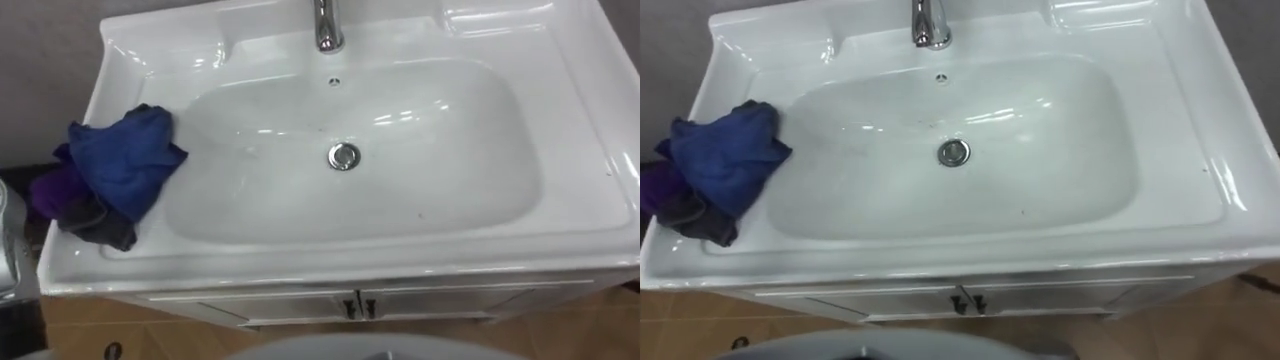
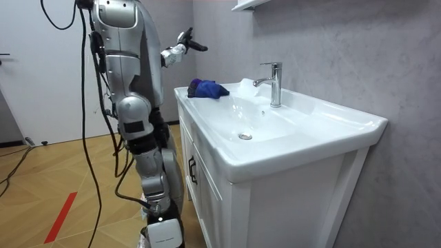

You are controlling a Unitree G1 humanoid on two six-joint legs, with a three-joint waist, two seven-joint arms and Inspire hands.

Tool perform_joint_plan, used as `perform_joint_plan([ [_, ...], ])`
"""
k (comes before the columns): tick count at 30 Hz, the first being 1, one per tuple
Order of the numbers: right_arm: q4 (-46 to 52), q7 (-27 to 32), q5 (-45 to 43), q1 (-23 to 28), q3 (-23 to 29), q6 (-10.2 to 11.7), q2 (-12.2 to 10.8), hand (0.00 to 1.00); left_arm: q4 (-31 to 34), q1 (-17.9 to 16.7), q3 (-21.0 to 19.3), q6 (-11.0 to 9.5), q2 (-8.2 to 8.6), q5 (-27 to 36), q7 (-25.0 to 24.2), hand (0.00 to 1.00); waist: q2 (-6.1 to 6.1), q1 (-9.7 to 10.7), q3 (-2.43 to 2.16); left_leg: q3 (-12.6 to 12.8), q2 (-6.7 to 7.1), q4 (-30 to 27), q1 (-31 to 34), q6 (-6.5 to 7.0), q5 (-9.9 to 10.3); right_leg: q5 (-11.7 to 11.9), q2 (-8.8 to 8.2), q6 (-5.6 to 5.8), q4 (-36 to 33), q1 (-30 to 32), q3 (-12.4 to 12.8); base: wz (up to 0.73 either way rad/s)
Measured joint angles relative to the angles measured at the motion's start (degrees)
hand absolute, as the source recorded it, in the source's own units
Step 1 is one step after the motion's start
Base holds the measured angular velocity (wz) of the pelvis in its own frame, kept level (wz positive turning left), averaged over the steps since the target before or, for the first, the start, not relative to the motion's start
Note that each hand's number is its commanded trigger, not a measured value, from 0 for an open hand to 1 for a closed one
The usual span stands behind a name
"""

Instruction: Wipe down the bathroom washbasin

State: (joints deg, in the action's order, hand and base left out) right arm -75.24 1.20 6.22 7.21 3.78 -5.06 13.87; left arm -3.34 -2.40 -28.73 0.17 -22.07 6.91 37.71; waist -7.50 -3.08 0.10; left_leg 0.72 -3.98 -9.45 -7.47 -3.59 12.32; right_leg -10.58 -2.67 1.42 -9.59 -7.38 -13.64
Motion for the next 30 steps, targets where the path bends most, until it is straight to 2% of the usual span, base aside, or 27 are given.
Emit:
perform_joint_plan([
  [2, 0.38, 0.01, -0.07, 0.66, 0.24, 0.0, 0.17, 0.0, -3.29, -0.23, -0.85, 0.12, -0.05, -0.04, 0.28, 0.0, -0.15, -0.95, -0.26, -0.83, 0.26, 0.0, -0.03, 0.12, -0.07, -0.12, -0.23, 0.19, 0.11, -0.53, -0.75, 0.19],
  [5, 0.58, -0.06, -0.1, 1.12, 0.39, -0.01, 0.65, 0.0, -7.1, -4.8, -0.9, 0.32, -0.01, -0.17, 0.29, 0.0, -0.28, -2.16, -0.6, -1.12, 0.86, -0.16, -0.1, 0.19, -0.12, -0.5, -0.89, 0.52, -0.01, -0.85, -1.31, 0.12],
  [9, 0.54, -0.85, -0.98, 1.12, -0.14, 0.03, 0.8, 0.0, -13.4, -6.52, -1.91, 0.27, -0.02, -0.47, 1.13, 0.0, 0.51, -4.41, -0.75, -1.88, 1.4, -0.15, 0.02, 0.51, -0.31, -0.8, -1.46, 0.87, -0.04, -0.82, -2.4, 0.15],
  [10, 0.55, -1.18, -2.19, 0.88, -0.12, 0.04, 0.89, 0.0, -15.98, -7.44, -2.88, 0.28, -0.02, -0.46, 1.53, 0.0, 0.58, -4.48, -0.76, -2.19, 1.53, -0.15, 0.0, 0.55, -0.33, -0.8, -1.54, 0.89, 0.03, -0.89, -2.44, 0.11],
  [13, 0.53, -1.89, -2.77, 1.05, -0.12, 0.0, 0.92, 0.0, -18.43, -9.96, -3.78, 0.6, -0.02, -0.23, 2.21, 0.0, 1.06, -4.66, -0.7, -3.31, 1.73, -0.16, 0.29, 0.55, -0.33, -0.88, -1.69, 1.02, 0.07, -1.38, -3.58, 0.18],
  [17, 0.66, -2.34, -2.73, 0.18, -0.18, 0.1, 1.24, 0.0, -19.27, -12.46, -3.73, 0.59, 0.04, -0.13, 2.68, 0.0, 1.51, -5.43, -0.63, -3.42, 1.75, -0.18, 0.42, 0.7, -0.43, -1.21, -1.75, 1.06, 0.05, -1.65, -4.27, 0.13],
  [21, 1.59, -2.9, -2.43, 0.21, -0.26, 0.25, 1.53, 0.0, -23.97, -13.71, -3.79, 0.47, 0.05, -0.08, 3.42, 0.0, 1.66, -5.61, -0.61, -3.43, 1.87, -0.26, 0.89, 0.91, -0.58, -1.44, -1.96, 1.12, -0.09, -1.66, -5.16, 0.13],
  [23, 1.51, -3.1, -2.01, 0.26, -0.28, 0.16, 1.54, 0.0, -26.38, -14.24, -3.74, 0.43, 0.18, 0.46, 4.21, 0.0, 1.72, -5.65, -0.88, -3.99, 2.03, -0.34, 1.1, 0.91, -0.58, -1.53, -2.07, 1.16, -0.07, -1.69, -5.58, 0.11],
  [25, 1.49, -3.14, -2.01, 0.33, -0.23, -0.02, 1.79, 0.0, -30.26, -15.1, -3.63, 0.26, 0.94, 1.29, 4.65, 0.0, 2.4, -5.28, -1.17, -4.65, 2.4, -0.35, 1.31, 1.04, -0.65, -1.7, -2.47, 1.33, -0.21, -1.77, -6.51, 0.18],
  [30, 1.55, -3.04, -2.01, 0.1, -0.47, 0.02, 1.88, 0.0, -35.36, -16.45, -1.74, 0.24, 3.42, 1.18, 4.65, 0.0, 2.7, -5.28, -1.02, -5.5, 2.59, -0.4, 1.66, 1.08, -0.68, -1.71, -2.63, 1.38, -0.19, -1.8, -7.44, 0.1],
])
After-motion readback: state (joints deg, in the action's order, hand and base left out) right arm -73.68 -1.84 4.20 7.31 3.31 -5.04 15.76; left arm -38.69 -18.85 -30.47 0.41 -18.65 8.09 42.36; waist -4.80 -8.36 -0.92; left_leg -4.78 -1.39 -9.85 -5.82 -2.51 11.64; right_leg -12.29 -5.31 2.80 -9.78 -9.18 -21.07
